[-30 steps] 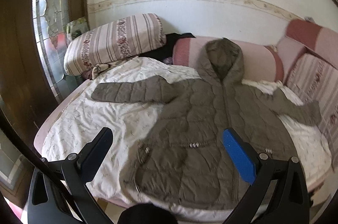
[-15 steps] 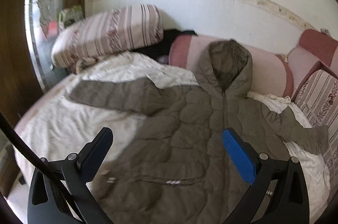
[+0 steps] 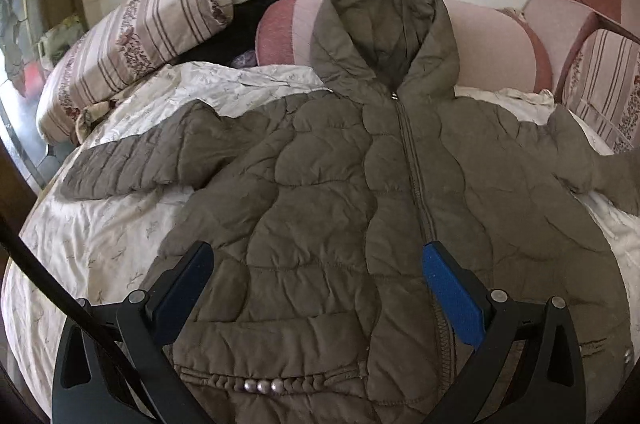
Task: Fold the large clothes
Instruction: 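Grasp the jacket sleeve cuff with the right gripper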
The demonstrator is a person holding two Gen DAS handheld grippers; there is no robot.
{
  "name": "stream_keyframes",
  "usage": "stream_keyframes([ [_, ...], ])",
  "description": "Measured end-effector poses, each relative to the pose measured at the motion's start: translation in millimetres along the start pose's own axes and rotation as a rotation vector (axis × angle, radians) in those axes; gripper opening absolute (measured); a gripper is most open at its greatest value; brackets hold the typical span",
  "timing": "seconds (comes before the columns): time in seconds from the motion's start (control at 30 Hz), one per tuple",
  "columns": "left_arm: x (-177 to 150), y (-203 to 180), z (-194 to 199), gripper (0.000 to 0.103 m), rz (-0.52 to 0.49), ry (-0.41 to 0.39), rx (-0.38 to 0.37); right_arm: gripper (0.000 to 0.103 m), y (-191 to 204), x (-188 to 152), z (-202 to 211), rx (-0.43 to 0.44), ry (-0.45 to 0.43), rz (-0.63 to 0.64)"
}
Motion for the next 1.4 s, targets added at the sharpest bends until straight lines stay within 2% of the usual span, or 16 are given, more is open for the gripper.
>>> stream_keyframes([
  [0.23,1.5,4.6,-9.3,0.103,0.014,0.013,0.020,0.069,-33.6,45.0,-57.7,-0.072,0.011,0.008],
  [0.53,-2.0,-0.3,-20.2,0.103,-0.006,0.032,0.036,0.069,-58.6,58.2,-93.7,-0.146,0.031,0.002],
  [0.63,-3.1,-0.6,-22.4,0.103,-0.005,0.039,0.033,0.069,-66.7,59.1,-102.9,-0.140,0.031,-0.014],
  [0.7,-4.1,0.1,-23.8,0.103,-0.003,0.044,0.032,0.056,-64.5,61.9,-108.1,-0.150,0.024,0.022],
  [0.77,-4.4,0.0,-25.6,0.103,-0.001,0.050,0.034,0.030,-58.6,64.7,-111.6,-0.142,0.010,0.059],
  [0.83,-4.8,0.4,-27.0,0.103,-0.001,0.054,0.037,0.019,-51.2,66.1,-107.6,-0.146,-0.001,0.089],
  [0.87,-4.4,0.8,-27.5,0.103,0.001,0.057,0.037,0.017,-47.6,66.3,-103.9,-0.145,-0.009,0.096],
  [1.1,-1.9,4.0,-25.4,0.103,0.013,0.050,0.034,0.014,-3.8,85.8,-50.1,-0.075,-0.118,0.102],
  [1.23,1.6,11.6,-19.7,0.103,0.036,0.039,0.031,0.014,45.3,100.2,-6.0,-0.010,-0.169,0.140],
  [1.4,6.4,24.1,-15.0,0.103,0.065,0.030,0.040,0.014,132.6,101.4,45.7,0.109,-0.197,0.243],
])
Point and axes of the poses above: each gripper's, at about its wrist camera, not at the fingertips, and z roughly against the way its jaws point, y to its left, x to its top, the point moved 8 cm from there along -z, roughly the way its jaws point, and after that the axes turned 15 degrees about x, right-handed, at the moved point
